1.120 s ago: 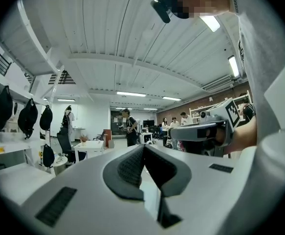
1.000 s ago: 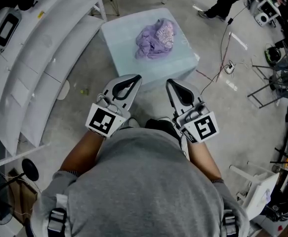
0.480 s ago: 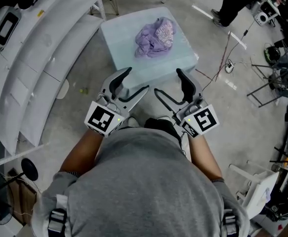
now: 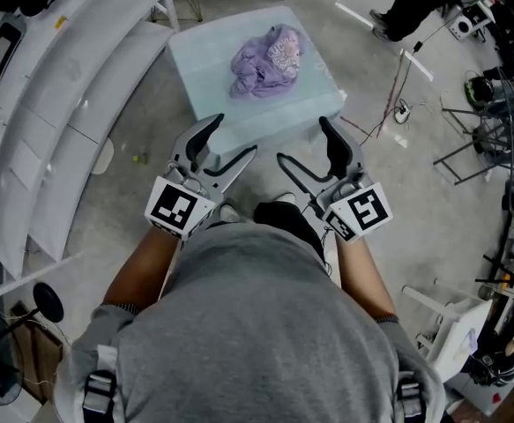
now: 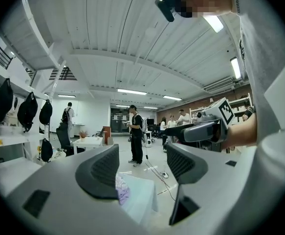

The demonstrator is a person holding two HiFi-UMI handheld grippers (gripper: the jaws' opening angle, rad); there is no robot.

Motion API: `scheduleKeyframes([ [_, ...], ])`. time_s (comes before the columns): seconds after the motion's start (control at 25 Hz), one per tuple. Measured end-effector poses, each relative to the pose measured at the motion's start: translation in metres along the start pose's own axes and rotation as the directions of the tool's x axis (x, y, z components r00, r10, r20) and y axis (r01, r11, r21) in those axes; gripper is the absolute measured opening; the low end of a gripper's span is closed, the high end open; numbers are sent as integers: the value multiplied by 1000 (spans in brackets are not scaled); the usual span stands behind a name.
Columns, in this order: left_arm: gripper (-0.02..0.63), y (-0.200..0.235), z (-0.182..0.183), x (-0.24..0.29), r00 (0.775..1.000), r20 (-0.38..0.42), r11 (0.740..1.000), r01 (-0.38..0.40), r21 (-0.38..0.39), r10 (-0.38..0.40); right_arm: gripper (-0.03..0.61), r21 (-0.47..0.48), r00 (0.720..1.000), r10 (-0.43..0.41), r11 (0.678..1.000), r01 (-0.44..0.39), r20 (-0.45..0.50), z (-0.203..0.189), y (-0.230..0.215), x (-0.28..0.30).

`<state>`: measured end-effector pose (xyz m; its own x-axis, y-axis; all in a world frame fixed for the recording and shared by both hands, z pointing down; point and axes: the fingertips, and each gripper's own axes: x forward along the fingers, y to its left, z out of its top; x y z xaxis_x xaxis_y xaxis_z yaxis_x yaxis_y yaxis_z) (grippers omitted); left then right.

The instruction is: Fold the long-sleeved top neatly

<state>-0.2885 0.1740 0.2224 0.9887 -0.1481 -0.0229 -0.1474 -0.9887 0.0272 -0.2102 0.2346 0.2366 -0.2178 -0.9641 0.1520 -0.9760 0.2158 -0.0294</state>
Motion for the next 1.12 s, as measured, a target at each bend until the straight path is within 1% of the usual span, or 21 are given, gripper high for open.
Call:
scheduleKeyframes([
  [0.12, 316, 1, -1, 13, 1000, -5, 1000, 2, 24, -2, 440, -2, 1000, -9, 1000, 9, -10, -2, -17, -5],
  [0.32, 316, 8, -5, 46, 1000, -28, 1000, -8, -17, 8, 440, 7, 1000, 9, 1000, -9, -14, -8, -52, -6],
  [0.44, 315, 11, -1, 77, 999, -24, 1000, -22, -2, 22, 435, 13, 999, 30, 999, -30, -11, -9, -82, -8],
  [0.56, 314, 14, 8, 113, 999, -12, 999, -42, 0, 42, 430, 21, 997, 72, 997, -72, 0, -5, -117, -4],
  [0.8, 314, 18, 17, 187, 993, -29, 993, -114, 2, 114, 420, -6, 987, 159, 987, -159, 9, 11, -192, 6],
  [0.96, 314, 12, 17, 228, 986, -35, 986, -166, 2, 166, 417, -11, 975, 220, 975, -220, 4, 11, -234, 4],
  [1.12, 313, 8, 13, 261, 973, -61, 974, -225, 3, 225, 410, -7, 962, 272, 962, -272, 6, 10, -272, 2],
])
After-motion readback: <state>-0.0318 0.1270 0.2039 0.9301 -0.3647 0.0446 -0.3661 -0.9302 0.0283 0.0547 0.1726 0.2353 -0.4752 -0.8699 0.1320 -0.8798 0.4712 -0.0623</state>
